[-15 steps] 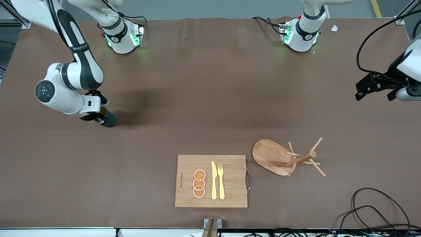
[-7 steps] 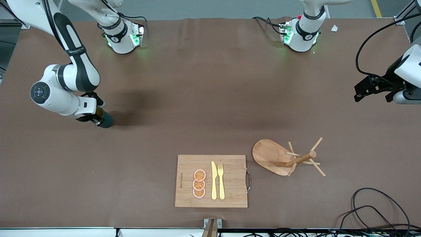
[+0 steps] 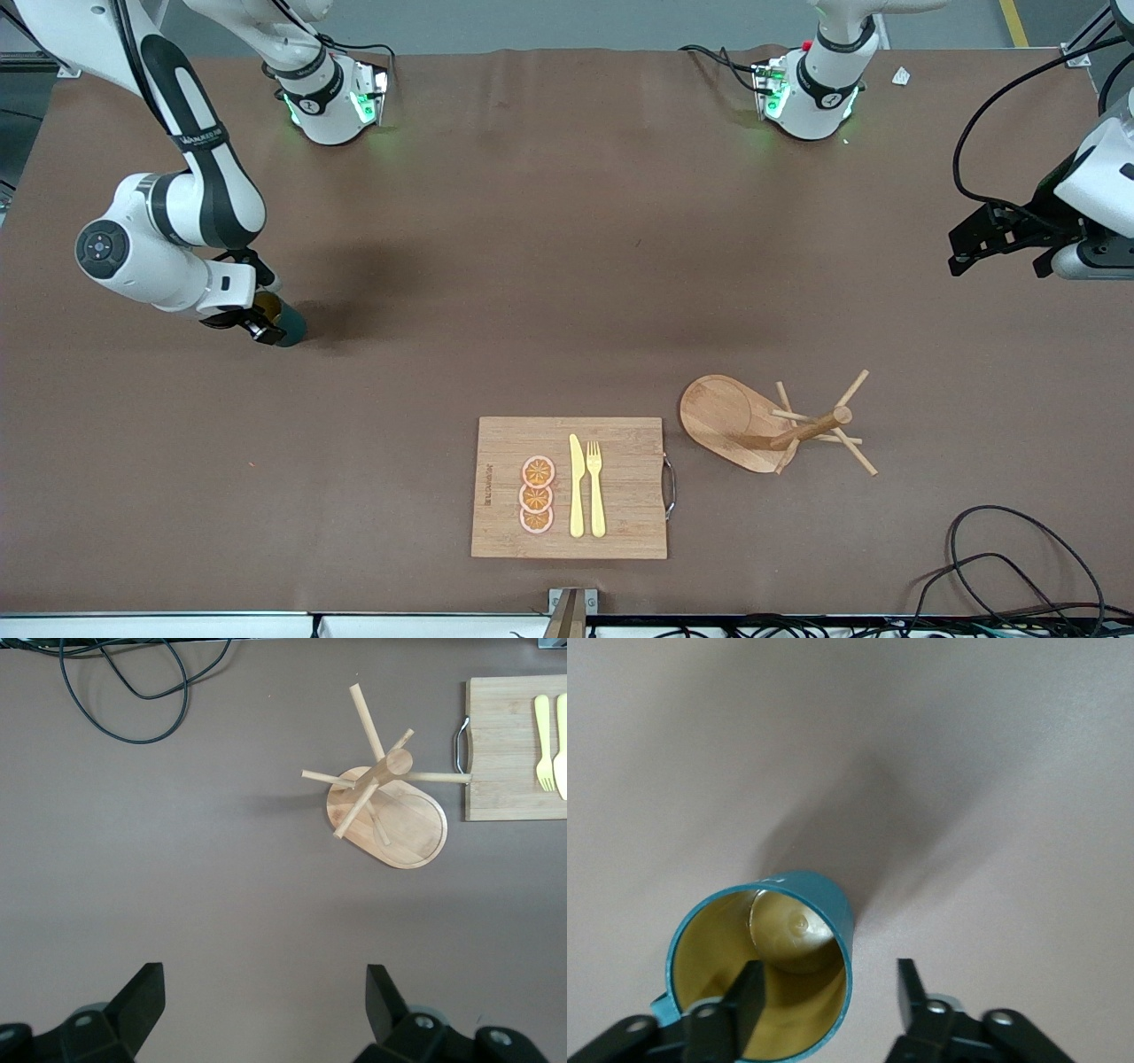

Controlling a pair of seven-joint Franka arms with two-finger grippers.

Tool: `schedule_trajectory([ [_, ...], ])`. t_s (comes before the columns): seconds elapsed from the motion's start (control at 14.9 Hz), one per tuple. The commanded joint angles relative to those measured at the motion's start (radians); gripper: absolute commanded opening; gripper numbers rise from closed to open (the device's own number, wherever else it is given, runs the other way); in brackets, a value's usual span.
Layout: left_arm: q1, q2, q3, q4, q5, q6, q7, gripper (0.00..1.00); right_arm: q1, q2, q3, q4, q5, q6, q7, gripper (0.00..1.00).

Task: Transfer cup from left to right arm and place
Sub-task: 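Lower the teal mug onto the table with the right gripper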

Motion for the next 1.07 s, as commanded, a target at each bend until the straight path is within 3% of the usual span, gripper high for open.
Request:
schedule_trajectory([
  [0.0,0.003,-0.013,-0.003,-0.007,0.011,0.004,0.012,1.0,-0.023,-0.007,0.01,0.017,0.014,-0.038,-0.026,1.0],
  [0.4,0.009,-0.007,0.003,0.004,0.011,0.003,0.014,1.0,-0.058,-0.02,0.01,0.102,0.063,-0.185,0.018,1.0],
  [0.6,0.009,-0.007,0.006,0.004,0.008,0.003,0.015,1.0,-0.084,-0.09,0.008,0.147,0.089,-0.292,0.315,1.0],
  [0.74,0.006,-0.008,0.006,0.002,0.011,0.003,0.014,1.0,-0.089,-0.108,0.007,0.234,0.075,-0.386,0.513,1.0],
  [1.01,0.008,-0.01,0.004,0.002,0.005,0.004,0.037,1.0,-0.112,-0.125,0.007,0.345,0.075,-0.431,0.854,1.0],
])
